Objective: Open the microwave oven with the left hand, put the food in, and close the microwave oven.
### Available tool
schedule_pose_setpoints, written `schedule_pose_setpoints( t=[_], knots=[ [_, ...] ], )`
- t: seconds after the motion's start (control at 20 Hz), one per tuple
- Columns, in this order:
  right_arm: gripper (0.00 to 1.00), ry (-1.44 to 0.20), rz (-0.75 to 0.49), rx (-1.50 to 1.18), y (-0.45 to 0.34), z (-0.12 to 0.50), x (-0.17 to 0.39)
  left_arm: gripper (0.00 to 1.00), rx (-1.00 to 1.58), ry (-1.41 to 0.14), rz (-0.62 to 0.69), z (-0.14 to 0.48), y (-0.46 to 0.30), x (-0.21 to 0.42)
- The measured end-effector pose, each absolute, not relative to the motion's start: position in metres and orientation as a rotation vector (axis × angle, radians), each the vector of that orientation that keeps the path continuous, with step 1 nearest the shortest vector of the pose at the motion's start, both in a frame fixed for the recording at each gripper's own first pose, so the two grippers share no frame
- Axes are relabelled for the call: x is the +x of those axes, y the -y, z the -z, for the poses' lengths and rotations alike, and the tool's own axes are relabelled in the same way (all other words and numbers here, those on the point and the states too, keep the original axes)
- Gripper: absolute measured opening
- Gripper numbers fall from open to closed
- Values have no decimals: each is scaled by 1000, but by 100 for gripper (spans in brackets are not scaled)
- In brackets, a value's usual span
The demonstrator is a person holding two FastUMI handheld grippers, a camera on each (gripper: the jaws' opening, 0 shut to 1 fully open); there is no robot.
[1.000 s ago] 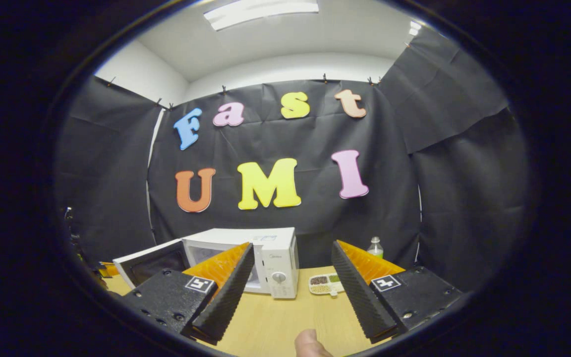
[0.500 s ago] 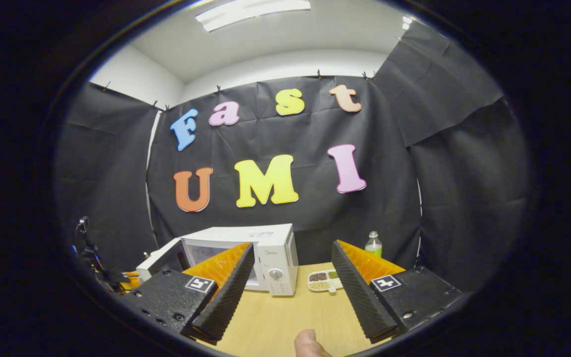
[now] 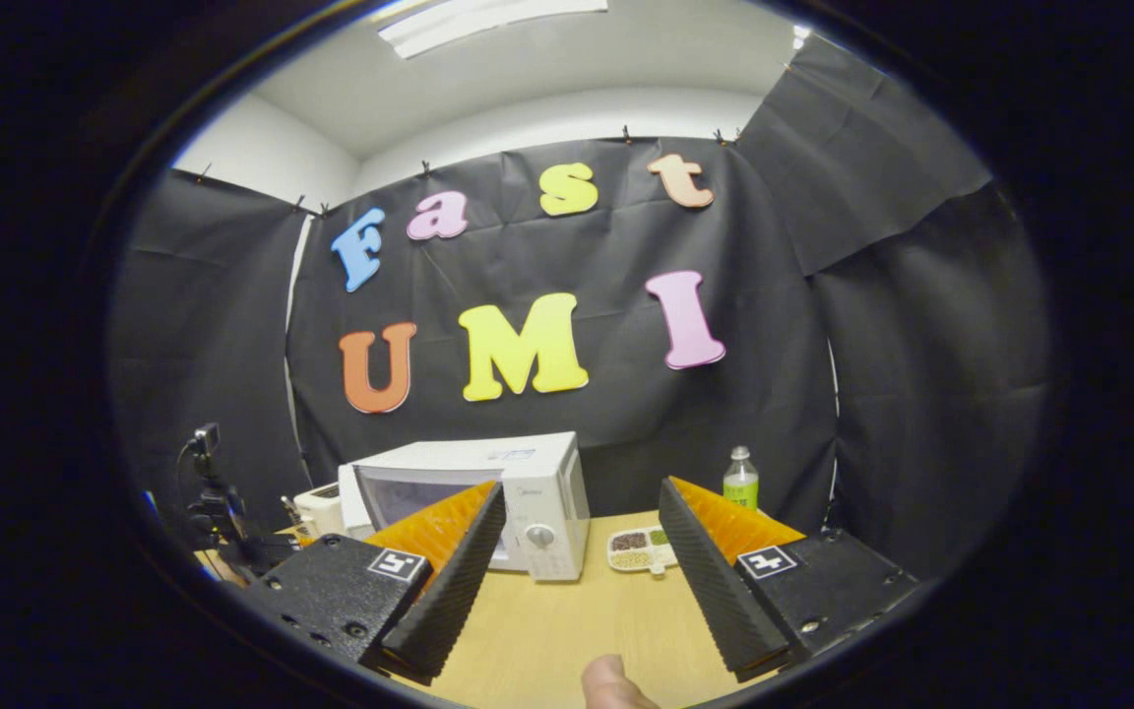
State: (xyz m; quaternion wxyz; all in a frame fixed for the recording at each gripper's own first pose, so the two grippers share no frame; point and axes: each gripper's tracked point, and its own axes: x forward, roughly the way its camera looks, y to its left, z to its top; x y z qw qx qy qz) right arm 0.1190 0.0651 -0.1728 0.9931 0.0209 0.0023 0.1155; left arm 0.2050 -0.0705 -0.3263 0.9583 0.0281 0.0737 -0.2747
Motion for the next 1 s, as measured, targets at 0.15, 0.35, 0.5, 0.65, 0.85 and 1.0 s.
schedule_pose_setpoints(
  t=[0.15,0.35,0.5,0.65,0.85,1.0],
  knots=[
    [90,6,-206,47,-51,168,124,0,86,-146,542,328,87,226],
    [100,5,-177,55,-33,168,130,0,83,-134,509,327,107,257],
    [100,-2,-168,55,-22,171,132,0,84,-116,473,318,122,277],
    [100,-3,-158,36,-13,173,133,0,43,-113,469,315,139,292],
    [100,9,-152,21,-5,172,134,0,26,-126,367,313,144,319],
    [100,13,-161,20,-5,175,136,0,68,-120,283,313,148,343]
  ],
)
